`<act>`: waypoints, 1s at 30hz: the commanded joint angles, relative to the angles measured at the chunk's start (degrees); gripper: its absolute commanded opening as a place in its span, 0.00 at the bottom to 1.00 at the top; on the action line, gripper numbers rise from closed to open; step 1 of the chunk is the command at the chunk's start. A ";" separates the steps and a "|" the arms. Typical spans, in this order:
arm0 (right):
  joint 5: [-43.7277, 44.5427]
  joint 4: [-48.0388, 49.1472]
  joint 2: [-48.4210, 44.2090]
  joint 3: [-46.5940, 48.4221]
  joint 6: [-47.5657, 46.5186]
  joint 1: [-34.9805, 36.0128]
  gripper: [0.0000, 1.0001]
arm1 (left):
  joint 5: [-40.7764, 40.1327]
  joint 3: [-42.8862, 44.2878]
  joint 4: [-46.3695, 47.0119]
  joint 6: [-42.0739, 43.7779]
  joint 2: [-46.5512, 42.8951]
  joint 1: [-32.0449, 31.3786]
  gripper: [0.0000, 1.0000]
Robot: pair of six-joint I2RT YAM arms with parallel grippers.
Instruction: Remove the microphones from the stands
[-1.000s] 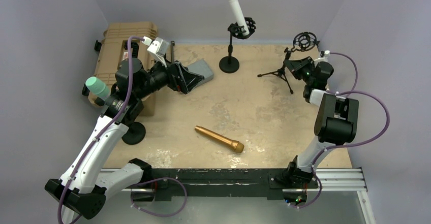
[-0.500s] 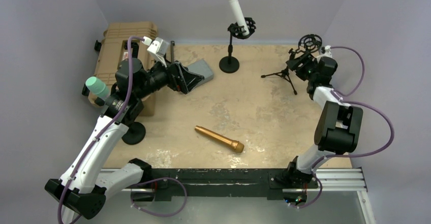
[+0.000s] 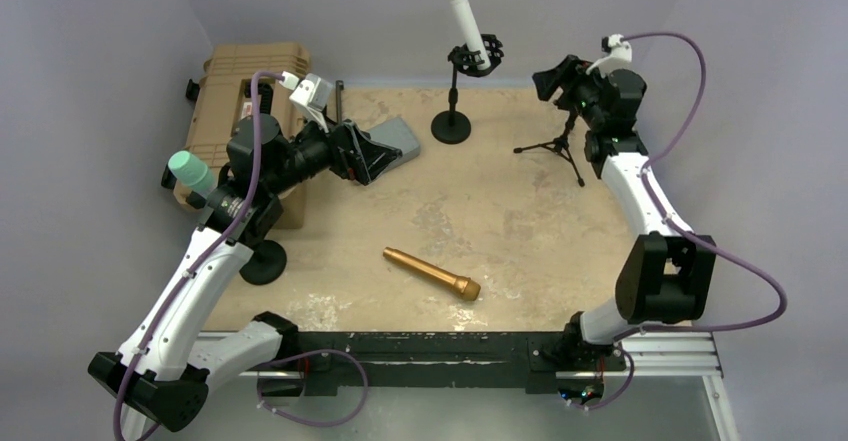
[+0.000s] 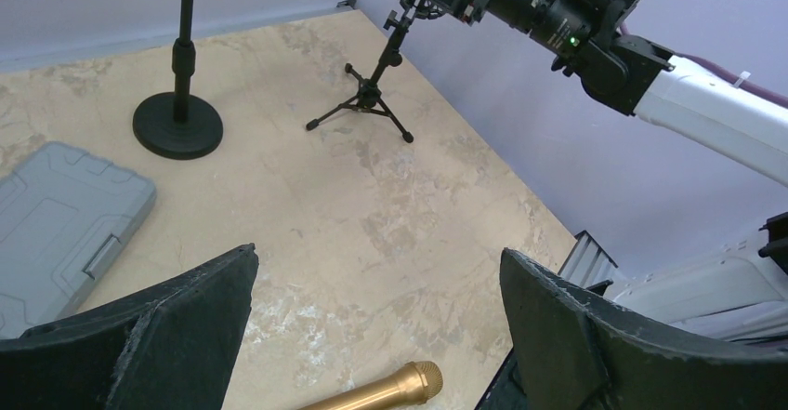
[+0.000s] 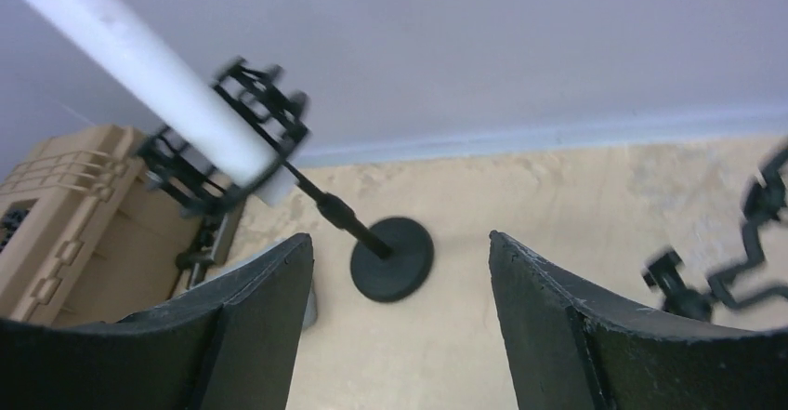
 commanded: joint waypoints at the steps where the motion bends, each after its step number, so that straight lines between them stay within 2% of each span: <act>1: -3.52 1.89 2.63 9.42 -6.74 2.56 0.69 | 0.79 0.12 1.82 -0.06 -0.15 -0.18 1.00; 5: -3.46 -4.68 7.93 22.12 -9.93 6.04 0.69 | 0.77 0.24 1.66 -0.17 -0.23 -0.18 1.00; 8: -4.22 -7.38 11.77 30.72 -12.02 8.07 0.75 | 0.74 0.40 1.48 -0.09 -0.17 -0.18 1.00; 14: -4.15 -11.06 19.35 43.21 -15.42 12.99 0.79 | 0.85 0.33 1.51 -0.12 -0.08 -0.18 1.00; 18: -0.61 -15.28 25.71 52.87 -18.12 16.26 0.78 | 0.80 0.34 1.47 -0.08 -0.08 -0.18 1.00; 21: 3.39 -18.78 29.99 59.74 -18.89 17.89 0.73 | 0.73 0.34 1.43 -0.08 -0.09 -0.17 1.00; 30: 7.47 -18.82 34.68 63.78 -21.32 20.67 0.67 | 1.00 0.42 1.36 -0.09 -0.32 -0.18 1.00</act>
